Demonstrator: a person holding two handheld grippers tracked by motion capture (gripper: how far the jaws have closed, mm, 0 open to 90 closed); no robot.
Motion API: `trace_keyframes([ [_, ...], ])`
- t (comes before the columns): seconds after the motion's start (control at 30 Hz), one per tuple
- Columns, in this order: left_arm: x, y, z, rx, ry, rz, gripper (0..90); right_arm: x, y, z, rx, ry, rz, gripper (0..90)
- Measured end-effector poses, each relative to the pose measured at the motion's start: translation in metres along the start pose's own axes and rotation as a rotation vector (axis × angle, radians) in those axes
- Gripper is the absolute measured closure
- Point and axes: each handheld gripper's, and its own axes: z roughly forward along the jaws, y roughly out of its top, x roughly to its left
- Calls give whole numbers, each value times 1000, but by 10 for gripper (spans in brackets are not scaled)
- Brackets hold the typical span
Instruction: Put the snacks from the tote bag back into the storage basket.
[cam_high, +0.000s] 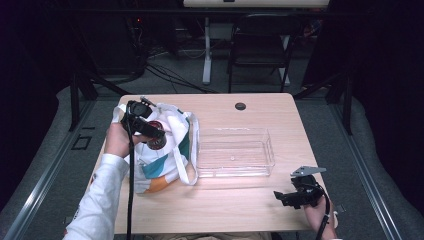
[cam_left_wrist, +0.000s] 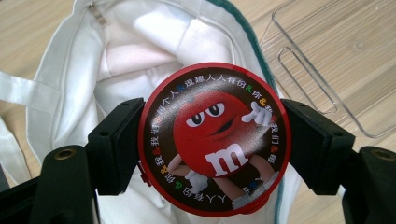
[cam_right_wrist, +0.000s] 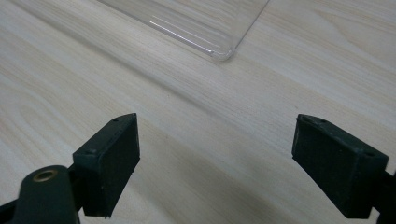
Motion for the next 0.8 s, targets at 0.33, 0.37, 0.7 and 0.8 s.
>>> trace_keyframes([
  [0.33, -8, 10, -9, -4, 4, 26, 263, 0, 0, 1, 8, 7, -4, 146],
  [0.37, -8, 11, -10, -7, 5, 25, 263, 0, 0, 1, 8, 7, -4, 146],
  [0.7, -17, 21, -16, -14, 3, 49, 263, 0, 0, 0, 10, -1, -6, 146],
  [0.8, -20, 24, -17, -14, 2, 58, 263, -1, 0, 0, 11, -5, -8, 147],
])
